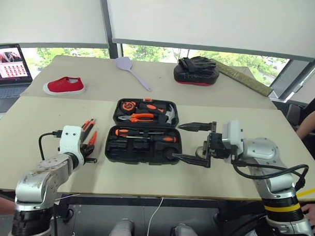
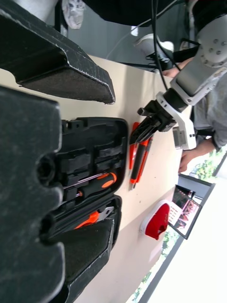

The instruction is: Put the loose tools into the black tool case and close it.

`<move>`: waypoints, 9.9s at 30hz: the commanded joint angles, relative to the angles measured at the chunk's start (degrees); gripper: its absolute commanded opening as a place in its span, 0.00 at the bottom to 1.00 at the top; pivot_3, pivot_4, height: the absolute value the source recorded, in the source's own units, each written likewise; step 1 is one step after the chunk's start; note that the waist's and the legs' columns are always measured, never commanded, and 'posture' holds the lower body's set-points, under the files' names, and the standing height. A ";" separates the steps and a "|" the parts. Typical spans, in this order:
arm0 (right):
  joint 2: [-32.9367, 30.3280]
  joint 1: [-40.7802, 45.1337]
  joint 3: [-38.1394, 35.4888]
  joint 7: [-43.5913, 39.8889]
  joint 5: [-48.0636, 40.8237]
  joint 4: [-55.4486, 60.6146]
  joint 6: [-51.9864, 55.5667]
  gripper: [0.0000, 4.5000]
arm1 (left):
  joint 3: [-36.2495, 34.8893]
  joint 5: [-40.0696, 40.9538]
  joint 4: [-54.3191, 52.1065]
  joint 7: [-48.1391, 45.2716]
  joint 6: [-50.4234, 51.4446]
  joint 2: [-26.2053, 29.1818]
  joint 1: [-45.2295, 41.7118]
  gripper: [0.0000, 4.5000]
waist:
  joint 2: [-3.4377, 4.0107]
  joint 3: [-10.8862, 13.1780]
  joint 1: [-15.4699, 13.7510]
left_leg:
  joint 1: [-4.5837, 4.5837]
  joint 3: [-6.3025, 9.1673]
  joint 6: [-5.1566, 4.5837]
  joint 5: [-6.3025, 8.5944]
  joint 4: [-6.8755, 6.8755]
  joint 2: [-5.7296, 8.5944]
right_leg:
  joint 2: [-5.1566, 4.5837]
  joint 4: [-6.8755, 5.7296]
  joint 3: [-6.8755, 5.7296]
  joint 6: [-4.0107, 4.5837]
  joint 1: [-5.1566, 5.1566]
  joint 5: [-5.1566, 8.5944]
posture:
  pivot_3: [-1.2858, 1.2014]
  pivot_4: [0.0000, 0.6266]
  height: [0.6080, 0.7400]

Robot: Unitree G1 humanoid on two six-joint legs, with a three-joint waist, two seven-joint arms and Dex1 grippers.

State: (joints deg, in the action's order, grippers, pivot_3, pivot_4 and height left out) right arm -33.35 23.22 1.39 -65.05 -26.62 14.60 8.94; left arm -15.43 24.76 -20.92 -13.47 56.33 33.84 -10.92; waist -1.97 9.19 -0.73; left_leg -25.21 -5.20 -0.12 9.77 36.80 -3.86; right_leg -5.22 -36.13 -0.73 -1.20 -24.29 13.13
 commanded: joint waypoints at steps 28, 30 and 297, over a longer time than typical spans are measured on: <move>-0.03 1.41 1.27 4.00 -0.22 1.39 2.36 1.00 | 35.14 -28.74 45.88 -62.15 -57.33 9.79 -37.12 0.10 | 0.04 0.03 0.12 | -0.31 -0.15 -0.31 0.04 0.21 -0.01 | 0.10 -0.05 0.02 -0.18 -0.13 0.10 | 0.52 0.24 1.00; 0.07 0.87 1.14 4.58 -0.17 1.88 2.46 1.00 | 35.41 -28.89 44.86 -63.86 -56.86 10.02 -37.23 0.10 | 0.04 0.03 0.10 | -0.30 -0.15 -0.31 0.04 0.28 -0.01 | 0.09 -0.04 0.02 -0.19 -0.09 0.10 | 0.52 0.24 1.00; -1.18 20.62 24.13 -1.11 14.70 -14.81 35.47 0.00 | 5.87 4.92 12.81 -55.68 -57.62 2.25 9.90 1.00 | 0.38 -0.96 0.52 | -0.12 -0.19 -0.41 0.47 0.85 -0.08 | -0.19 -0.59 -0.02 0.34 -0.12 0.69 | 0.52 0.24 1.00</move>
State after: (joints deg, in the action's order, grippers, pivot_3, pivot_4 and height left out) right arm -33.52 42.95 25.02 -66.13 -13.31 0.14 44.40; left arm -8.07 29.23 -5.86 -69.76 -0.34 35.44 -1.41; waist -1.59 8.23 -0.21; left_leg -25.33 -5.38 -0.53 10.24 37.65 -3.97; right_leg -5.38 -36.73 -0.79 -0.86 -24.40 13.82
